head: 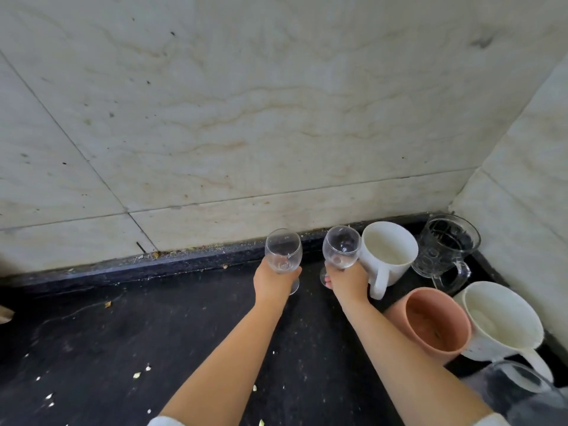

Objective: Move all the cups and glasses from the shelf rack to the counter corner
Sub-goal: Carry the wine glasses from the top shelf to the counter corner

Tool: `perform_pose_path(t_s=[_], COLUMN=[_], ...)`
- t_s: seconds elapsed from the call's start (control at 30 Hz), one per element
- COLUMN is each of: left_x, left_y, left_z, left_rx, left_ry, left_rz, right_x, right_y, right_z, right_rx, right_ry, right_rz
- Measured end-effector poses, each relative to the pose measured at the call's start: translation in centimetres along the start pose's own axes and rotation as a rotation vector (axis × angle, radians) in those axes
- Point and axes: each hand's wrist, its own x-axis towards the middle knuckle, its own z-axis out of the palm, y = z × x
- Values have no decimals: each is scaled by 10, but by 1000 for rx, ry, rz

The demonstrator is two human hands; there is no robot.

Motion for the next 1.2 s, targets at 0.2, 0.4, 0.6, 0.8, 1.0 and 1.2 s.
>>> perform_pose_path(t_s=[0.2, 0.4, 0.6, 0.8, 1.0, 1.2], left_x=[3, -3, -30, -84, -177, -302], left_y=[6, -2, -6, 4, -6, -60], left_z=[2, -2, -40, -118, -213, -320], left_rx=[15, -78, 81, 612, 1178, 1313], left_ry=[16, -9, 30, 121, 300, 513], left_rz=[-30, -18, 11, 74, 82, -131], right_x=[2, -10, -49, -116, -220, -370], right_y=[-1, 6, -2, -51, -101, -114], right_z=[-1, -7, -17, -15, 13, 58], right_rx=[-31, -140, -352, -733, -923, -962], right_ry=[-69, -109, -232, -425, -557, -679], right_rz=[20, -35, -82, -433, -867, -1214])
